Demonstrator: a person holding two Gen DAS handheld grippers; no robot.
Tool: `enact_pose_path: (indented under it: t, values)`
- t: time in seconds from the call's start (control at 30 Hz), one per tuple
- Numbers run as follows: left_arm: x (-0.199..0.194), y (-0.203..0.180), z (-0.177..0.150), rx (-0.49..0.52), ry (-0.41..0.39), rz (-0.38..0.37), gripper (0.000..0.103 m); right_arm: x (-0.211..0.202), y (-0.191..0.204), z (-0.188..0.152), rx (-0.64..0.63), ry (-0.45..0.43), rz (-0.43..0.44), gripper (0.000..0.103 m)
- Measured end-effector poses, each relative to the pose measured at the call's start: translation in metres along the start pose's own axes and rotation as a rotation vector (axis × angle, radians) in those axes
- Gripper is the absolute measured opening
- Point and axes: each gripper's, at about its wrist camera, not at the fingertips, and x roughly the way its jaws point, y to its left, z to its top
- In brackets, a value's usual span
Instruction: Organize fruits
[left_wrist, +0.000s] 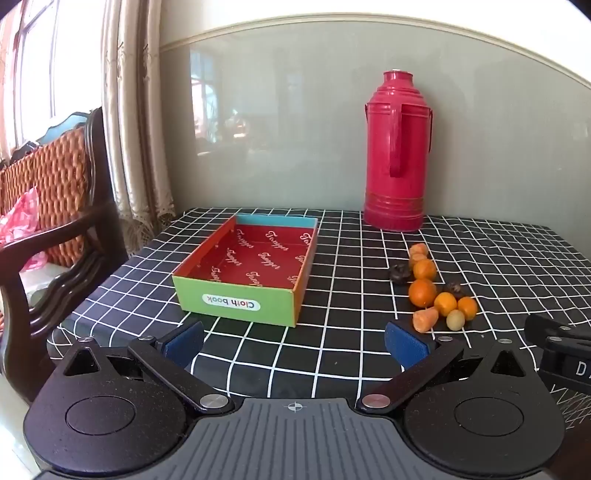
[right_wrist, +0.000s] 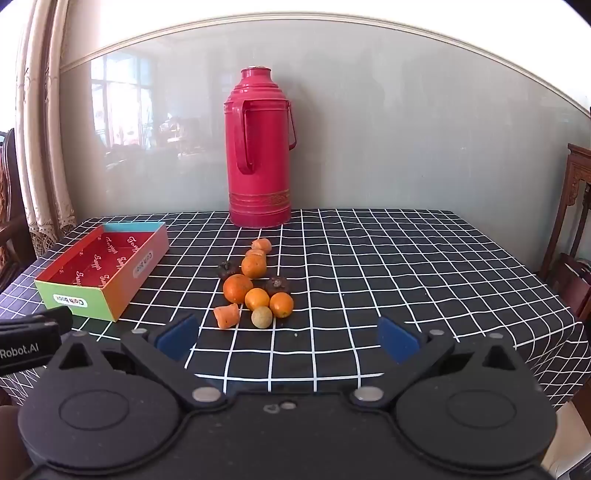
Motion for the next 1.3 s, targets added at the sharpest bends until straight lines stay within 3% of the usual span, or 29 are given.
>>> enact_pose_path:
  t: [0.07,0.1,0.2,1.3]
  values:
    - [-0.0004,-0.0004,-0.0003,0.006,-0.002,0.012,0.103,-0.0004,-0.0009,0.0003,0.003,-0.001,0.004,0.097]
    - [0.0062,-0.0072,0.0022,0.031,0.034,0.017,0.103,-0.0005,-0.0013,0.0005,0.003,-0.001,0.005,0.097]
    - [0.0023,0.0017,0.0004,-0.007,0.010,-0.004,0.103,-0.0005,-0.0037,0.0010,0.005,-0.001,0.010,0.097]
    - [0.0032,0.0007,-0.0037,0.000,0.010,0.001,0.103,0.0032,0.0031,-0.0024,-0.018,0.009,0.007,0.097]
